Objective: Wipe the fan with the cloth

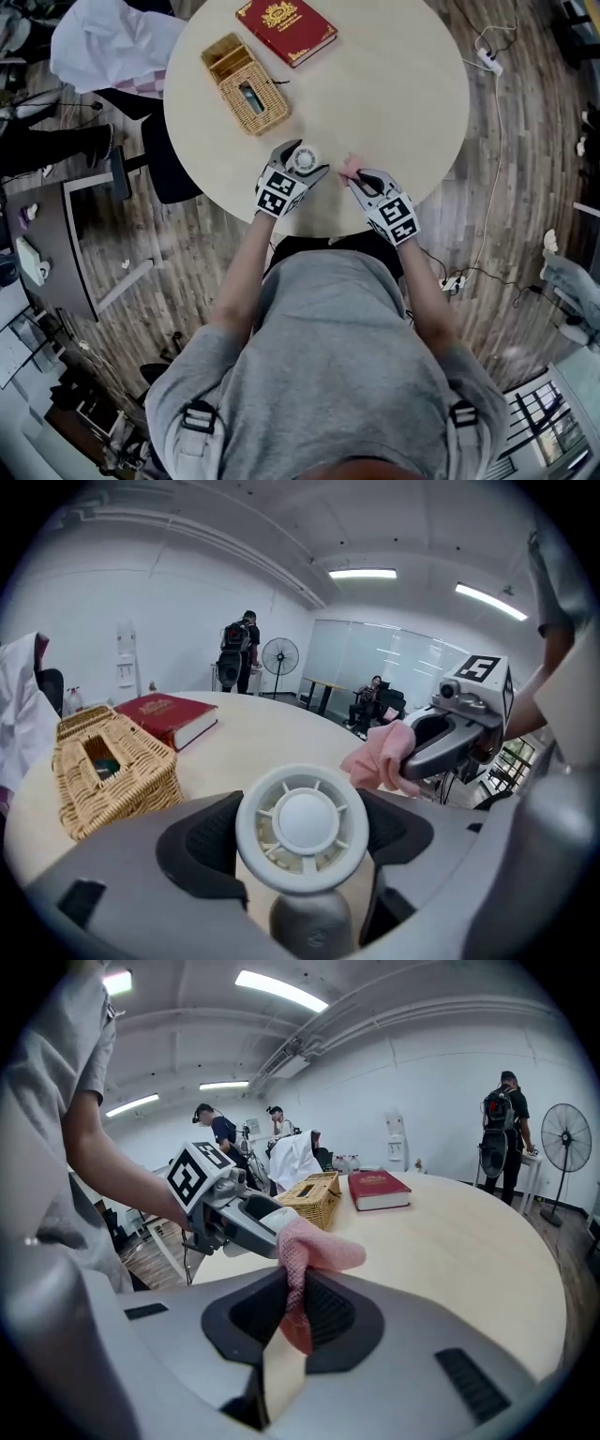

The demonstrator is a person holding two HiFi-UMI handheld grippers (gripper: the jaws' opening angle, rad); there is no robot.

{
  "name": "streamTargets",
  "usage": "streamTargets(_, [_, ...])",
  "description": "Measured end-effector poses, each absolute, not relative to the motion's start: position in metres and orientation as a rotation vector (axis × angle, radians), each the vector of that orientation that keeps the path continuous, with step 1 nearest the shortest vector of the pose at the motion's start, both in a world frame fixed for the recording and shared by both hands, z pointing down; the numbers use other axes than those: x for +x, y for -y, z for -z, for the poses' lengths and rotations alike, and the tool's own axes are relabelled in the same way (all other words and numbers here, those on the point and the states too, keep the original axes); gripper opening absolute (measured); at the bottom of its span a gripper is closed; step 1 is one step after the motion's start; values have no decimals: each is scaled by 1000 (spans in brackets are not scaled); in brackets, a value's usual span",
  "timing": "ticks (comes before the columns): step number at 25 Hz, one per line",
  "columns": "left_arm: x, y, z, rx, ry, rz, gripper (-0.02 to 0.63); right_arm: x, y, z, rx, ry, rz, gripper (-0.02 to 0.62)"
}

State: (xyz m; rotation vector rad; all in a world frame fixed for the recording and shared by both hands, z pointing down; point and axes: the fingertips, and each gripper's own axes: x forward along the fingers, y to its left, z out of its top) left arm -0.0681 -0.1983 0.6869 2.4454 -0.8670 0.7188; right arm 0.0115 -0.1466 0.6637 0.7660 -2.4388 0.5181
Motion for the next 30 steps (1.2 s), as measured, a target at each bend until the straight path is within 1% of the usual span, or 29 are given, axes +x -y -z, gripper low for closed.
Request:
streamTargets(6, [-73,178,-638,2552,834,-716,379,1,135,-642,794,2469,-470,48])
streamTargets(19, [-46,144,-533,2730,687,-436,379,-12,119,-591,771,2589,-388,48])
streamTargets(26, [-39,140,-498,2771,573,-305,379,-20,131,-538,736,2709,-357,49])
streamTargets(30, [-39,130,-485,2781,488,-241,379,-24,133,-523,765,2733,-311,49])
